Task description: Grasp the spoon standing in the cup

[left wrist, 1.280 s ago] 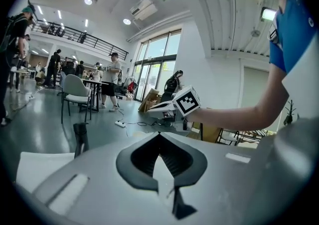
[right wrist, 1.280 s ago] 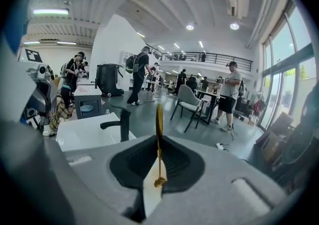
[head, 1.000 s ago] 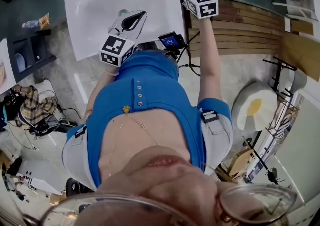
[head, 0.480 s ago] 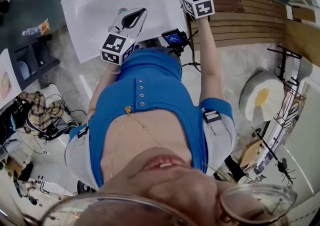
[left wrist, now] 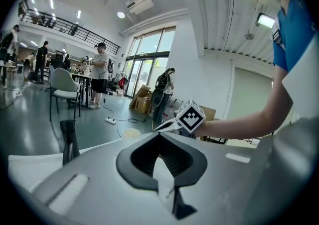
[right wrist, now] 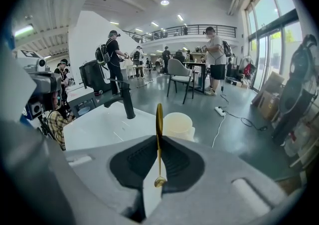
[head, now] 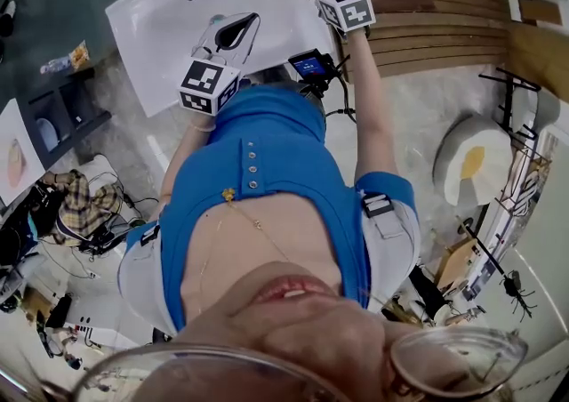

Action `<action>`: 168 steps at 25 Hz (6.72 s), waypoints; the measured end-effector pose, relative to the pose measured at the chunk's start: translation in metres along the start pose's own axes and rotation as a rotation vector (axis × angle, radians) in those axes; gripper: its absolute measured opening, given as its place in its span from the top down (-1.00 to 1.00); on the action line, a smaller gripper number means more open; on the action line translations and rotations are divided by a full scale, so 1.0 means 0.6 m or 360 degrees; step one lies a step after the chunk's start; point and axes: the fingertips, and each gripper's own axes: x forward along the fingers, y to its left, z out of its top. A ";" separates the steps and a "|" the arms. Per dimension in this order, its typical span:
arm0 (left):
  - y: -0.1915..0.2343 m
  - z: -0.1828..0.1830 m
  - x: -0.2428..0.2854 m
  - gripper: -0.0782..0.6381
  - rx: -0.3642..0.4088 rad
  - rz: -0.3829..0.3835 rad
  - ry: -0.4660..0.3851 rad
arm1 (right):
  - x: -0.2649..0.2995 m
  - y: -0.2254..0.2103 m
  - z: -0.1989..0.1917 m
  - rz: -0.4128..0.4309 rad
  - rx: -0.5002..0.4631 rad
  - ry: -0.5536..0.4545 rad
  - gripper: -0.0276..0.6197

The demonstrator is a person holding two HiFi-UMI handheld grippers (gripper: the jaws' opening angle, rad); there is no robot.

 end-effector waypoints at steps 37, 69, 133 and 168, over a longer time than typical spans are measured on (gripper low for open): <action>0.051 -0.002 -0.003 0.78 -0.0065 0.0112 0.0004 | 0.141 -0.028 -0.136 -0.0168 0.0341 0.0396 0.87; 0.044 -0.012 0.020 0.78 -0.0025 0.0018 0.0068 | 0.150 -0.040 -0.174 -0.0271 0.0489 0.0380 0.74; 0.005 -0.034 0.059 0.80 -0.0066 0.0116 0.0089 | -0.069 0.091 -0.009 0.0206 -0.0163 -0.0158 0.91; -0.027 0.025 0.064 0.80 0.0089 0.0031 -0.0016 | -0.166 0.173 0.102 0.0248 -0.0125 -0.0604 0.91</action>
